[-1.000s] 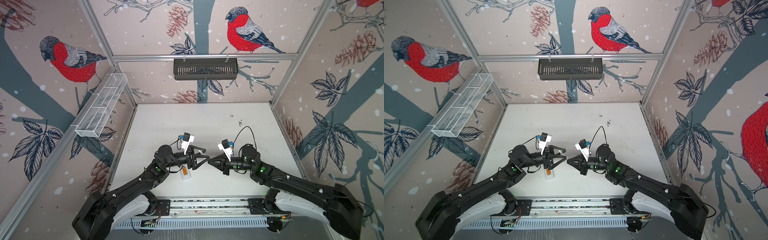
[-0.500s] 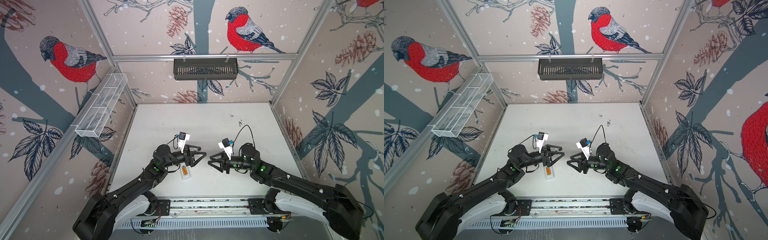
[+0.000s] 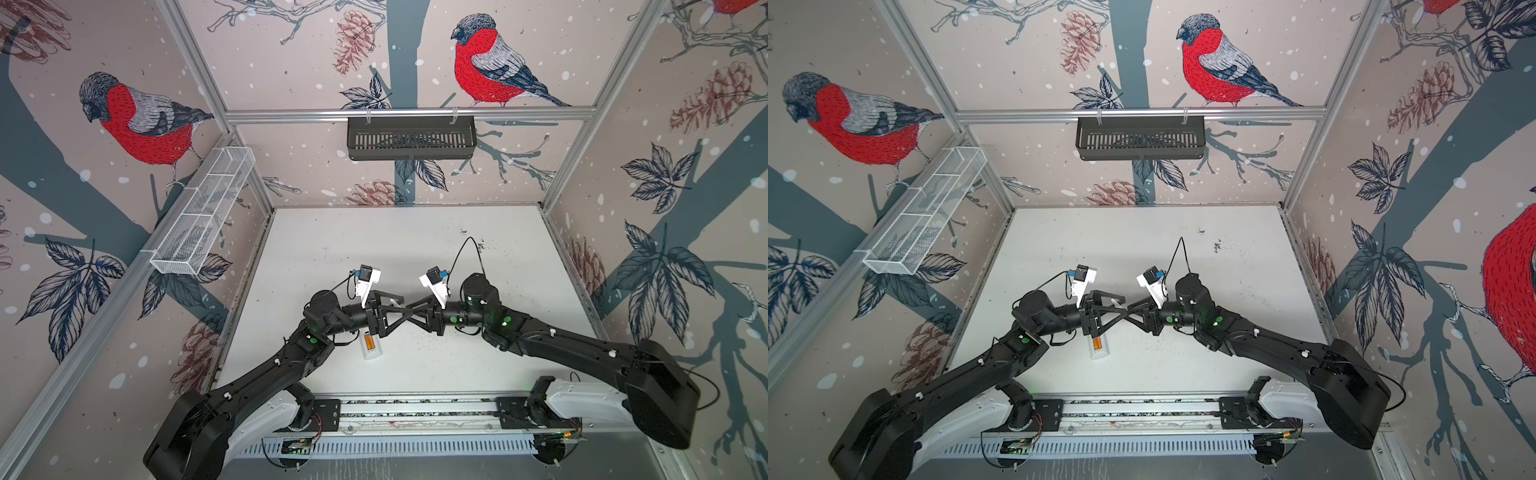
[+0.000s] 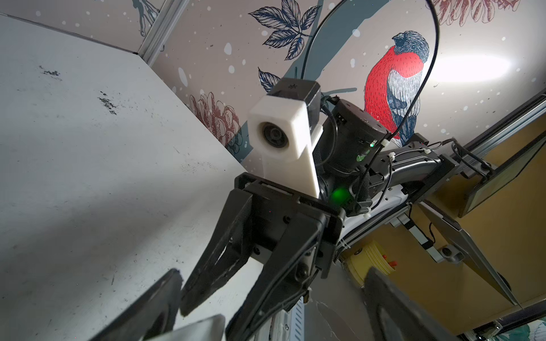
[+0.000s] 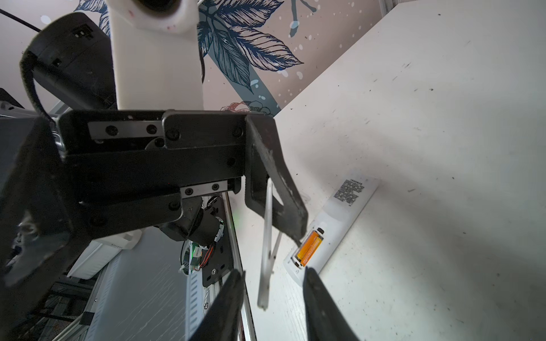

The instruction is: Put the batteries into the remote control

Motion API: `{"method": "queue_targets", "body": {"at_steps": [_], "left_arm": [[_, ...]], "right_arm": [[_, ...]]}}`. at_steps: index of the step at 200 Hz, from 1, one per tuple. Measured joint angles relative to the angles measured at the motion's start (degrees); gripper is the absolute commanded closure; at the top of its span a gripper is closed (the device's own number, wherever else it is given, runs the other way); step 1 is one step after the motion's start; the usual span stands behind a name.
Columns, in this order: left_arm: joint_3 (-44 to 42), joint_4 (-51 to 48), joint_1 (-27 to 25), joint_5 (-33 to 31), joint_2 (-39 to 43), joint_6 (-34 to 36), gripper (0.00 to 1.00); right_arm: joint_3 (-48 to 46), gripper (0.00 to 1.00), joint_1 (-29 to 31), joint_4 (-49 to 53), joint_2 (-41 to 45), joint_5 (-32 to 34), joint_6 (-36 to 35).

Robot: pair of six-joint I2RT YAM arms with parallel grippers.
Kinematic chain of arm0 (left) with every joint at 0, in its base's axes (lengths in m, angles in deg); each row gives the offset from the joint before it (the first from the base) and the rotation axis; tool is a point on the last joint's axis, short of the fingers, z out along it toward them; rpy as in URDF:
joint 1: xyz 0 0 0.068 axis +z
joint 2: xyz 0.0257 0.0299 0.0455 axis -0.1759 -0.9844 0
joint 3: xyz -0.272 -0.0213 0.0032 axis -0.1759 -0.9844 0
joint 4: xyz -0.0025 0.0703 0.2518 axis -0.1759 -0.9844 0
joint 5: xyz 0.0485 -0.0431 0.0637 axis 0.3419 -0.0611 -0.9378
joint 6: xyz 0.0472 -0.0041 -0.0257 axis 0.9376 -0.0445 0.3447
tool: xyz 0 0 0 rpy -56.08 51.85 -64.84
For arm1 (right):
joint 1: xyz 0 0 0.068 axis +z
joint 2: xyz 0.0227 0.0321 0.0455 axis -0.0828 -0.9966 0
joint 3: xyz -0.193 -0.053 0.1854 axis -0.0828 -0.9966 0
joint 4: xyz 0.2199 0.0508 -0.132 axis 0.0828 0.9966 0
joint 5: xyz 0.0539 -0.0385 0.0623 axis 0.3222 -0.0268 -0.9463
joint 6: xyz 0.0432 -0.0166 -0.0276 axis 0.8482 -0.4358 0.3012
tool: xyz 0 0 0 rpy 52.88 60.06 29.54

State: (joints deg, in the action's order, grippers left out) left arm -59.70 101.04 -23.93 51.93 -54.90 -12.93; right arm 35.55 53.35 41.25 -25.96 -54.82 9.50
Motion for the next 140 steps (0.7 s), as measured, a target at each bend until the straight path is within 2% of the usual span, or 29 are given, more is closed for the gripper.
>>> {"method": "queue_targets", "body": {"at_steps": [44,77,140], "left_arm": [[0.0,-0.3,0.0,-0.2,0.5,0.4,0.04],[-0.1,-1.5,0.0,-1.2,0.9,0.9,0.04],[0.5,-5.1,0.0,-3.1,1.9,2.9,0.04]], "right_arm": [[1.4,0.90,0.2,0.0,-4.0,-1.2,1.5],[1.4,0.94,-0.3,-1.5,-5.2,-3.7,3.0],[-0.8,0.94,-0.7,-2.4,-4.6,-4.6,4.9]]}}
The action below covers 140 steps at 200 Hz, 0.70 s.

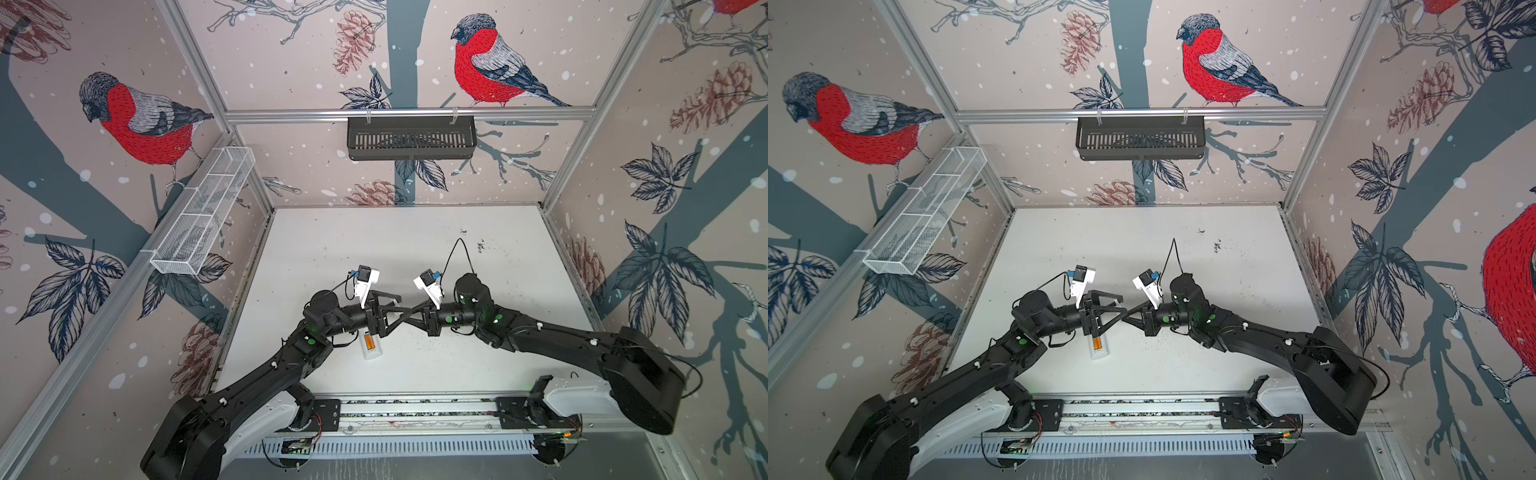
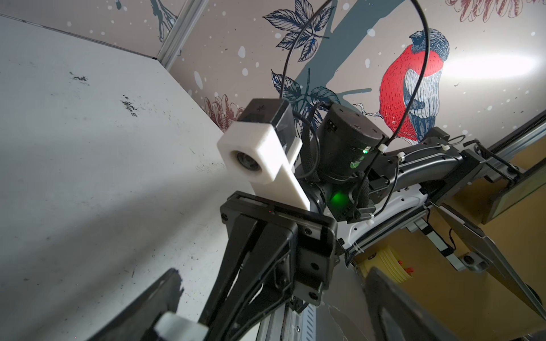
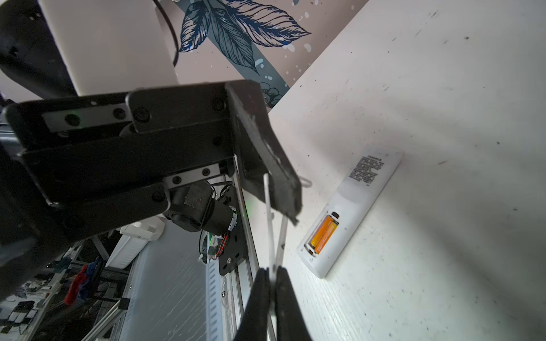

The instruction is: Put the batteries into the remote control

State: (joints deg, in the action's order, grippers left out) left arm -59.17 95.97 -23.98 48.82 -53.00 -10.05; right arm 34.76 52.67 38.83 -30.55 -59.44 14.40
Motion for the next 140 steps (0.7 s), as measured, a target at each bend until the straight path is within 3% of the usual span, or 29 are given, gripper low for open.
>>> {"method": "queue_targets", "body": {"at_steps": [52,89,140], "left_arm": [[0.7,-1.4,0.4,-1.7,0.3,1.6,0.03],[1.4,-6.5,1.5,-7.0,3.5,3.7,0.03],[2.4,-13.9,2.0,-11.0,6.6,6.1,0.03]], "right_arm": [[-3.1,0.94,-0.6,1.3,1.6,-0.1,1.0],[-6.2,0.94,-2.7,1.4,1.6,-0.2,1.3],[-8.6,0.92,-4.8,0.7,-6.5,-0.7,4.3]]}}
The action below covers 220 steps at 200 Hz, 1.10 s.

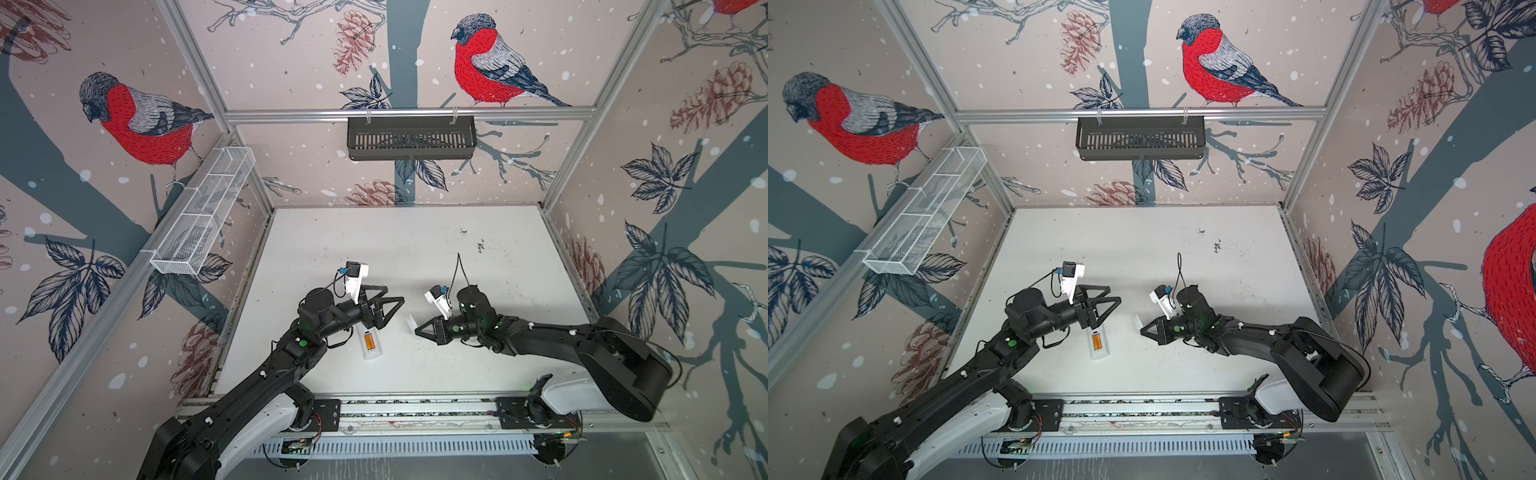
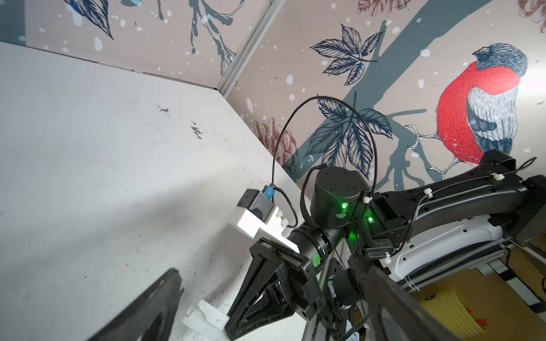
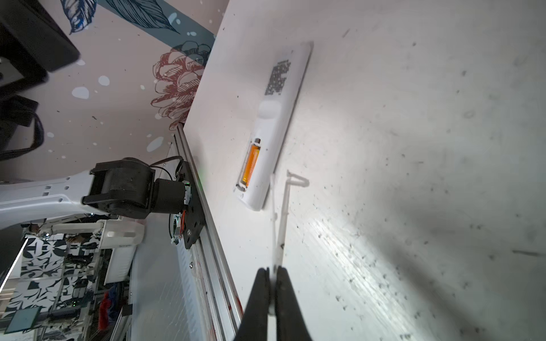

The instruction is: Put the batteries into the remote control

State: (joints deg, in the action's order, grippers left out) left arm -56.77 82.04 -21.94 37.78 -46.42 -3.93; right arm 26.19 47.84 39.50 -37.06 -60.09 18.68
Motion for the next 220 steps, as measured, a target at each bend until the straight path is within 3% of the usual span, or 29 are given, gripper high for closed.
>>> {"method": "queue_targets", "body": {"at_steps": [51,96,152,220], "left_arm": [[-0.7,-8.4,0.8,-7.0,3.0,1.4,0.03],[-3.0,-10.1,4.1,-9.7,0.2,-0.1,0.03],[-3.0,-9.7,11.2,-9.5,-7.2,-1.8,0.03],[-2.4,-3.8,16.2,-7.9,-17.4,-3.3,0.03]], "right_arm": [[-1.0,0.88,-0.4,-2.4,-6.4,-1.6,2.7],[-1.8,0.74,-1.8,0.2,-6.7,-1.0,2.9],[2.9,0.54,-0.4,13.9,-1.3,9.2,0.6],[8.0,0.35,4.4,21.7,-3.2,18.3,-0.5]]}}
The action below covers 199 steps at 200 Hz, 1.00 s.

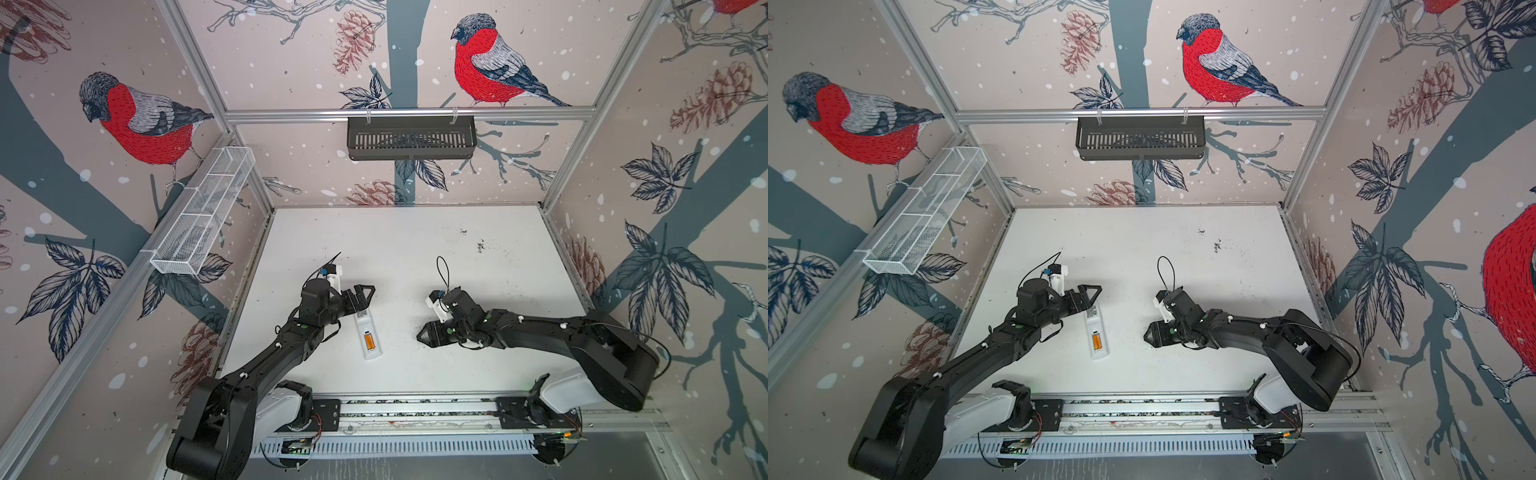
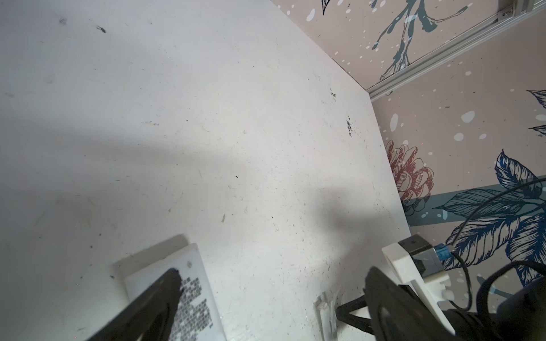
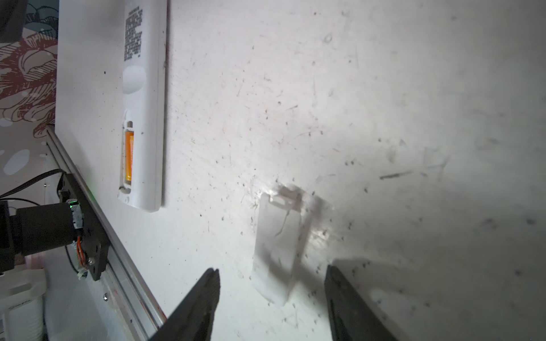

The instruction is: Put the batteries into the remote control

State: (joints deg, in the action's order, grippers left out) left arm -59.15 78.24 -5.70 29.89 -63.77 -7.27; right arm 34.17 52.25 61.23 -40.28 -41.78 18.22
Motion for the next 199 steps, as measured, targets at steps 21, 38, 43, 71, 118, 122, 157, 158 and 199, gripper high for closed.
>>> {"method": "queue_targets", "body": {"at_steps": [21,38,43,71,118,122,157,158,199], "left_arm": [[0.6,1.5,0.4,0.7,-4.0,-1.2,0.03],[1.5,3.1,0.5,0.9,-7.0,-1.2,0.03],[1.5,3.6,0.5,0.9,-7.8,-1.3,0.03],[2.0,5.4,0.7,1.3,-12.2,-1.3,0.03],[2.3,7.8,1.3,1.4,-16.7,-0.8,0.04],[2.3,8.0,1.4,1.4,-17.0,-0.7,0.04],[2.4,9.3,1.6,1.5,-18.3,0.3,0.04],[2.3,9.4,1.6,1.5,-18.3,0.3,0.04],[1.4,10.4,1.6,1.2,-17.9,0.7,0.03]], "right_arm": [[2.3,0.33,1.8,0.8,-1.7,2.5,0.0],[3.8,0.33,3.1,0.9,-3.2,4.1,0.0],[4.0,0.32,3.4,0.9,-3.5,4.3,0.0],[4.6,0.31,4.6,0.1,-4.3,5.9,0.0],[4.7,0.31,5.8,-0.1,-4.3,7.8,0.0],[4.7,0.31,5.8,-0.1,-4.3,7.9,0.0],[4.7,0.31,6.0,0.3,-4.1,8.4,0.0],[4.7,0.31,6.0,0.4,-4.0,8.4,0.0],[4.8,0.30,6.1,0.6,-4.1,8.5,0.0]]}}
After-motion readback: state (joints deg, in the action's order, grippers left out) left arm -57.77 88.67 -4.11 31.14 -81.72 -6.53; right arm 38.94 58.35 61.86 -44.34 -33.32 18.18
